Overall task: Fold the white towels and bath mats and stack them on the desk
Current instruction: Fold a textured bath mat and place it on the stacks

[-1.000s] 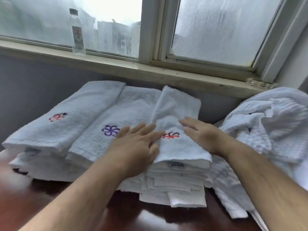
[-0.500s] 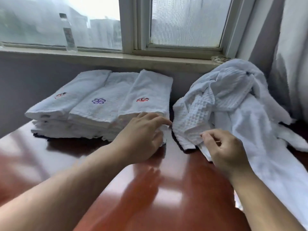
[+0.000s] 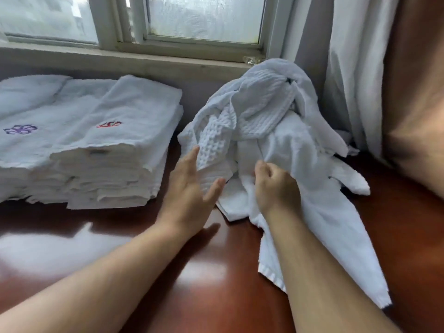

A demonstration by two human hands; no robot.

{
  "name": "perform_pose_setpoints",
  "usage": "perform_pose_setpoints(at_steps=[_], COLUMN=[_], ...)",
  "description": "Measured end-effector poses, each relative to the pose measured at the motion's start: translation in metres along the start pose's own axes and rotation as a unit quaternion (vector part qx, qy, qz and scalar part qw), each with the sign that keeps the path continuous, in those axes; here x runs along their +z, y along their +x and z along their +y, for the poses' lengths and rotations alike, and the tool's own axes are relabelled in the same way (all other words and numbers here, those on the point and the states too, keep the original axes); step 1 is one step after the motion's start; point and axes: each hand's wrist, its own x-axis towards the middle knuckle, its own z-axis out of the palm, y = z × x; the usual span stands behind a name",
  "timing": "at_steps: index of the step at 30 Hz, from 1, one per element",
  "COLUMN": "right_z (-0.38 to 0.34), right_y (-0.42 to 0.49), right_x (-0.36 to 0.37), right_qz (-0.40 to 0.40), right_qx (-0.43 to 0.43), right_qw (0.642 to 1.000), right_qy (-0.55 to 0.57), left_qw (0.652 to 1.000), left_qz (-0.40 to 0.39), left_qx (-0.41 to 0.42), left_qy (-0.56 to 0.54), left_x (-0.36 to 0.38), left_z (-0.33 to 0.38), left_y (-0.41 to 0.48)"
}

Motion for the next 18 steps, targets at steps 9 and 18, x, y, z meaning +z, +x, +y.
perform_pose_setpoints(at_steps=[9,18], right_z=[0.012,0.005], right_y=[0.033,0.034], right_x=[0.020,0.018], right_qz=[0.049,0.022], right_qx=[-0.070,-0.078], right_qw=[0.996,0.996], right_qy=[-0.010,0.041], left_qw=[0.998,0.999], left_qz=[0.033,0.001], left_qx=[0.002,0.037], left_qy=[0.061,0.022], left_x=[0.032,0.024], left_z=[-0.009,-0.004], left_y=[0.040,0.033])
